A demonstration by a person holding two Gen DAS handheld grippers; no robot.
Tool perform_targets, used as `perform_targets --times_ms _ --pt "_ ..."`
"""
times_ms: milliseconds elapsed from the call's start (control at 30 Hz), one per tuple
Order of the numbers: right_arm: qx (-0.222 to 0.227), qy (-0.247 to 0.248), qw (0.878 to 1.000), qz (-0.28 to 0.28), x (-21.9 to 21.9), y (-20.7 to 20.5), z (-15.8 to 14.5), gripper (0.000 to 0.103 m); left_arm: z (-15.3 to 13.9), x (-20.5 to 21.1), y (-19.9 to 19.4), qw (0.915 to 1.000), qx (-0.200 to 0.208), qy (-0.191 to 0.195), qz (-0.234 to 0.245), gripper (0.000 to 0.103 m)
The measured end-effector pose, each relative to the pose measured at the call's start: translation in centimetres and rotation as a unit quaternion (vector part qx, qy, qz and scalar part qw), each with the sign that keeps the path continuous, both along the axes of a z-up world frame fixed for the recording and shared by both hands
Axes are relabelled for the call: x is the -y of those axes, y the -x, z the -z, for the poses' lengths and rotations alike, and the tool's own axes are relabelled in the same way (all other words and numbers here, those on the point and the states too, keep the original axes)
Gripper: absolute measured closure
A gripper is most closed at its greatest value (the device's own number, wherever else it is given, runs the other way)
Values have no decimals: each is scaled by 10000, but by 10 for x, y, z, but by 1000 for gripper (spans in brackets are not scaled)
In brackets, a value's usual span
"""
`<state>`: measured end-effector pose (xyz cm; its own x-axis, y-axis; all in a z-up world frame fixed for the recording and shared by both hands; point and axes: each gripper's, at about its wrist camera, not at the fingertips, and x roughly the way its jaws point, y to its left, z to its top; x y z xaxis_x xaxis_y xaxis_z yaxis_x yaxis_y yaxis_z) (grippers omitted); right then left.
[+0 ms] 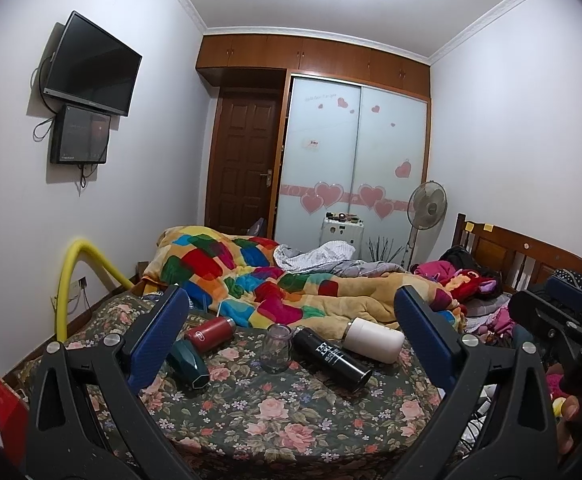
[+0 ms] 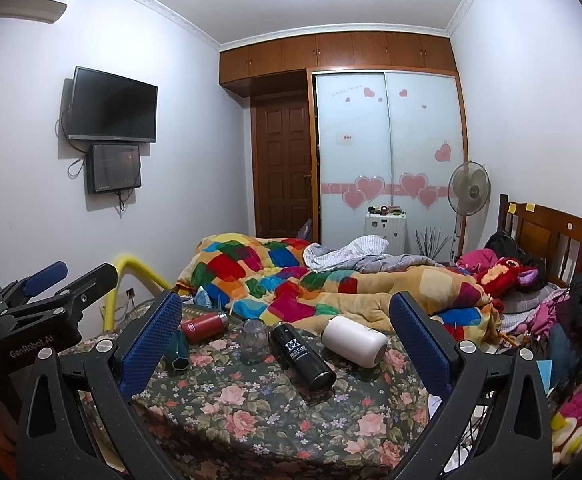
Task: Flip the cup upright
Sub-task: 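Move the right gripper down to the black thermos and close around its middle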
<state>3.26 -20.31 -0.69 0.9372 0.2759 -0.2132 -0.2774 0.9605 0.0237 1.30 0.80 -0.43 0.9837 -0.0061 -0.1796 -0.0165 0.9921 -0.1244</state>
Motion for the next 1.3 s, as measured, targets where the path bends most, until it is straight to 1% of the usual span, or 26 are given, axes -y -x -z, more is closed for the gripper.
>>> perform_targets --times_ms 200,333,433,467,500,533,567,600,633,733,767,833,900,1000,1033,1100,1200,1267,1300 --pt "-222 31 9997 20 1 -18 10 0 14 -6 -23 9997 -234 15 -46 0" --pt "-532 103 9985 78 3 -41 26 0 35 -13 -53 9981 -595 76 -112 0" --pt "-944 253 9951 118 4 -73 47 0 58 -21 -78 9953 -932 125 -249 0" --pt "-1014 279 9944 123 5 -78 50 0 65 -23 -86 9940 -1046 129 -288 0" --pt "-1197 347 9921 115 6 -92 59 0 73 -26 -93 9924 -1176 124 -346 0" --pt "-1407 409 9891 114 7 -108 69 0 83 -30 -104 9898 -1350 109 -432 0" --pt "-1495 431 9878 107 6 -114 73 0 91 -33 -110 9880 -1461 102 -490 0" --pt "-1687 472 9845 54 7 -130 83 0 100 -36 -117 9857 -1587 99 -561 0" --pt "-1820 505 9820 33 8 -139 90 0 111 -41 -126 9821 -1765 122 -651 0" --pt "-2379 662 9690 -85 6 -183 119 0 139 -52 -146 9735 -2148 243 -747 0" --pt "-2472 699 9664 -99 6 -188 121 0 146 -55 -151 9712 -2237 262 -773 0" --pt "-2801 874 9556 -254 0 -213 140 0 161 -60 -160 9660 -2434 259 -829 0" --pt "-3037 1002 9468 -363 -7 -230 153 0 174 -62 -167 9608 -2624 227 -869 0" --pt "-3471 1195 9283 -589 -18 -259 175 0 192 -65 -176 9533 -2881 199 -881 0" --pt "-3591 1233 9226 -680 -21 -267 182 2 197 -66 -178 9515 -2943 191 -877 0" --pt "-3815 1320 9115 -790 -28 -282 194 2 206 -67 -181 9482 -3047 157 -885 0" --pt "-3997 1521 8991 -929 -38 -303 208 6 215 -69 -184 9450 -3141 145 -905 0" --pt "-4107 1702 8905 -972 -43 -317 216 13 218 -70 -187 9438 -3175 169 -899 0" --pt "-4211 1780 8833 -1041 -47 -322 221 15 219 -71 -187 9438 -3178 175 -893 0"
